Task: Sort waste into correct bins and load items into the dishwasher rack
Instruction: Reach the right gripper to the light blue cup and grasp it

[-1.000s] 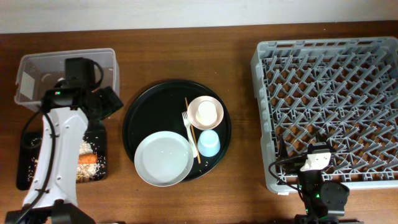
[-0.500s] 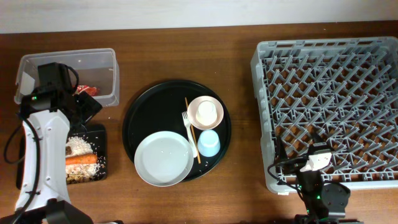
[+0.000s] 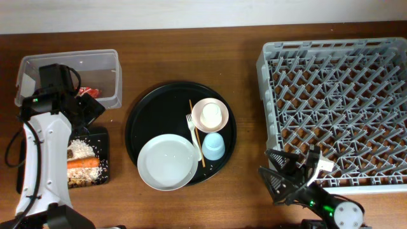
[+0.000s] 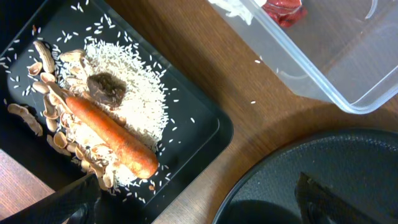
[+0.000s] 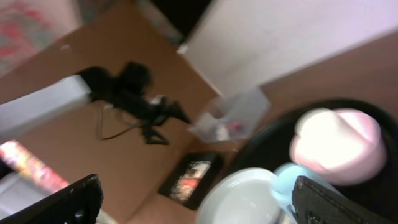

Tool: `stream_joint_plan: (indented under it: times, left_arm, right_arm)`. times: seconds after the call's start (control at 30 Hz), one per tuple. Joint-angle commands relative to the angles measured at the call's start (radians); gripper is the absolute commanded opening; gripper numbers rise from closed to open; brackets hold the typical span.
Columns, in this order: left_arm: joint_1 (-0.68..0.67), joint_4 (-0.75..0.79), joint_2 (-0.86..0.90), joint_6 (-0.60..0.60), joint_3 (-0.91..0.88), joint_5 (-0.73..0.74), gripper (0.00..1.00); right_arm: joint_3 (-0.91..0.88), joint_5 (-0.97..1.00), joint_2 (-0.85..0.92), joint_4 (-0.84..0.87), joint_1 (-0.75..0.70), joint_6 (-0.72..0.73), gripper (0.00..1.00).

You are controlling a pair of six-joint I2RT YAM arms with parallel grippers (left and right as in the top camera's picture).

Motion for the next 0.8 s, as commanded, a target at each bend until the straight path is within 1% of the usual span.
stream_joint_plan:
  times: [0.0, 0.1, 0.13, 0.17, 0.23, 0.27, 0.33, 0.43, 0.53, 0.67, 0.7, 0.77]
  left_arm:
    - [0.003, -0.001, 0.002, -0.014, 0.006, 0.000, 0.99]
    - [0.003, -0.001, 0.002, -0.014, 0.006, 0.000, 0.99]
    - [0.003, 0.000, 0.002, -0.014, 0.006, 0.000, 0.99]
    - [0.003, -0.001, 0.002, -0.014, 0.006, 0.000, 0.99]
    - [0.003, -0.001, 0.002, -0.014, 0.006, 0.000, 0.99]
    - [0.003, -0.001, 0.002, -0.014, 0.006, 0.000, 0.99]
    - [0.003, 0.000, 0.002, -0.014, 0.006, 0.000, 0.99]
    - [0.003, 0.000, 0.002, -0.014, 0.006, 0.000, 0.99]
    - [0.003, 0.000, 0.002, -0.014, 0.006, 0.000, 0.99]
    - [0.003, 0.000, 0.002, -0.014, 0.006, 0.000, 0.99]
    - [0.003, -0.001, 0.002, -0.014, 0.006, 0.000, 0.99]
    - [0.003, 0.000, 0.002, -0.014, 0.006, 0.000, 0.99]
  right_arm:
    - [0.068, -0.041, -0.007, 0.028, -0.006, 0.092, 0.99]
    - [0.153, -0.012, 0.007, 0.021, -0.008, 0.063, 0.99]
    - [0.195, 0.002, 0.022, -0.018, -0.008, 0.021, 0.99]
    - [0.231, 0.013, 0.039, -0.069, -0.008, -0.026, 0.98]
    - [0.317, 0.045, 0.089, -0.227, -0.008, -0.156, 0.99]
    - [0.375, 0.074, 0.126, -0.336, -0.008, -0.244, 0.99]
    - [0.508, 0.161, 0.228, -0.558, -0.007, -0.431, 0.99]
    - [0.717, 0.293, 0.404, -0.813, -0.006, -0.632, 0.99]
    - [0.925, 0.388, 0.590, -1.011, -0.006, -0.753, 0.99]
    - [1.160, 0.477, 0.819, -1.223, 0.011, -0.854, 0.98]
    - [1.220, 0.516, 0.880, -1.275, 0.035, -0.873, 0.98]
    - [1.328, 0.605, 1.006, -1.361, 0.132, -0.898, 0.98]
